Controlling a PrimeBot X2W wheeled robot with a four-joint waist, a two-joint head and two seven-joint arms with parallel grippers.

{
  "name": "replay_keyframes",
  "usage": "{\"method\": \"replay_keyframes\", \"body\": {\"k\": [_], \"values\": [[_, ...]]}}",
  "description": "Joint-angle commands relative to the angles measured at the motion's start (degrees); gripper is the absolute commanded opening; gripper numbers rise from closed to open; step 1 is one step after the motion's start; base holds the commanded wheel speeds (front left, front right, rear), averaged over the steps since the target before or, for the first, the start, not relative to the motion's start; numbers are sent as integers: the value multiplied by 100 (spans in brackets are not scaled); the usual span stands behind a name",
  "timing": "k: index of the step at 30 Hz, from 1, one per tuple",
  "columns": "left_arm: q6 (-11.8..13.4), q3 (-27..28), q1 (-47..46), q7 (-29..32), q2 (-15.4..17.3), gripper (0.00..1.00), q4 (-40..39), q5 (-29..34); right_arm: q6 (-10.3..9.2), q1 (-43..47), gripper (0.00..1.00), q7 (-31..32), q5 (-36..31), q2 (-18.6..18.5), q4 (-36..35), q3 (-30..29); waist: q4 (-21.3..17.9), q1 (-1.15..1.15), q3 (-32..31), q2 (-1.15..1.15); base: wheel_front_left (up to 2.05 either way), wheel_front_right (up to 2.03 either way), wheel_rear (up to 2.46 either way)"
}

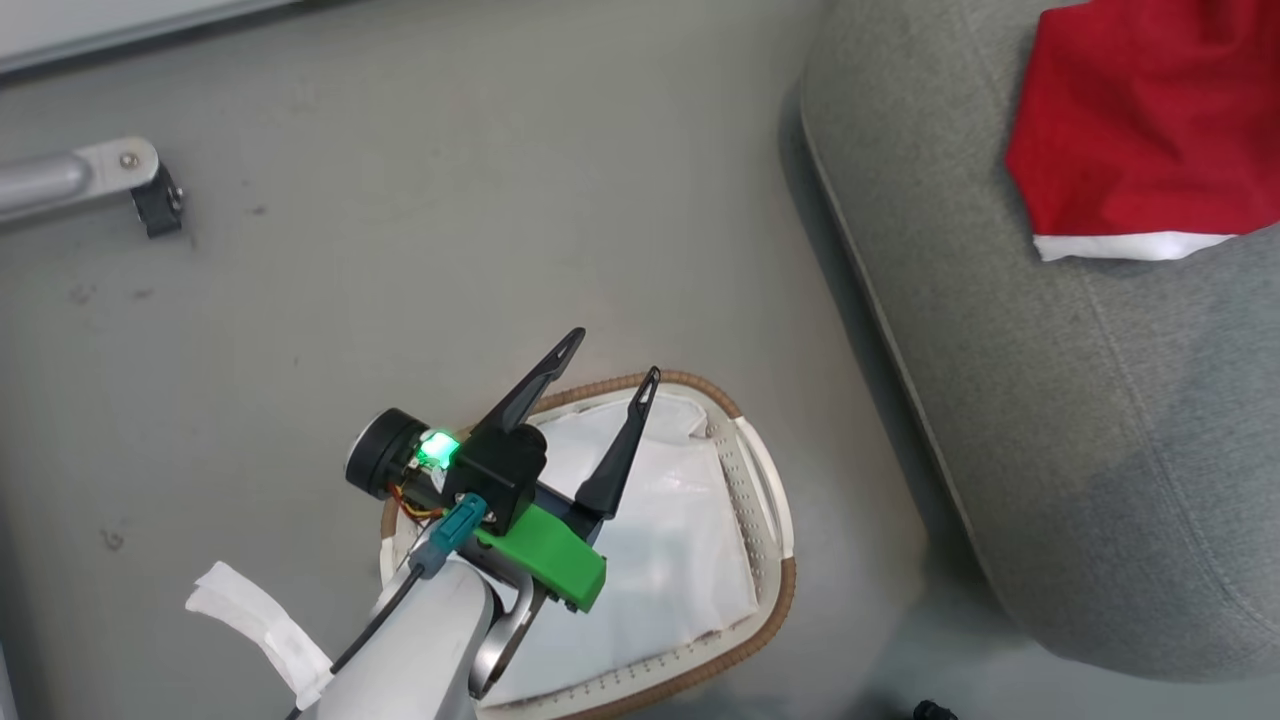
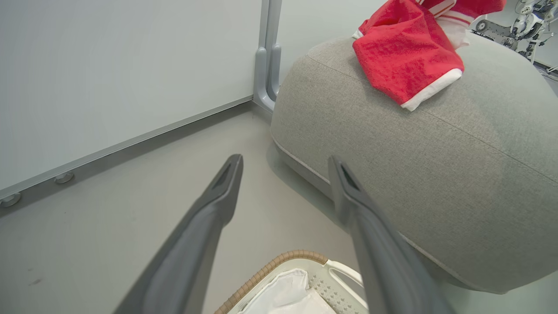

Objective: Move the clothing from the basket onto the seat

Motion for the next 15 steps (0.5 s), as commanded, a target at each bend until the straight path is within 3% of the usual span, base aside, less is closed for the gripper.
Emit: {"method": "replay_keyframes", "body": {"k": [1,9,13,15], "values": [[-14,25,-116,0,57,100,-34,66,-8,151,0,-74,-55,88,143,-94,167,-1,436,0,0,0,0],[17,87,-151,0,140,100,-85,170,-8,744,0,-222,-370,664,640,-492,71,-1,710,0,0,0,0],[31,128,-115,0,159,100,-64,173,-8,1130,2,-233,-432,962,419,-490,-19,-1,686,0,0,0,0],[39,148,-97,0,167,100,-50,170,-8,1334,39,-234,-416,1134,311,-469,-70,-1,648,0,0,0,0]]}}
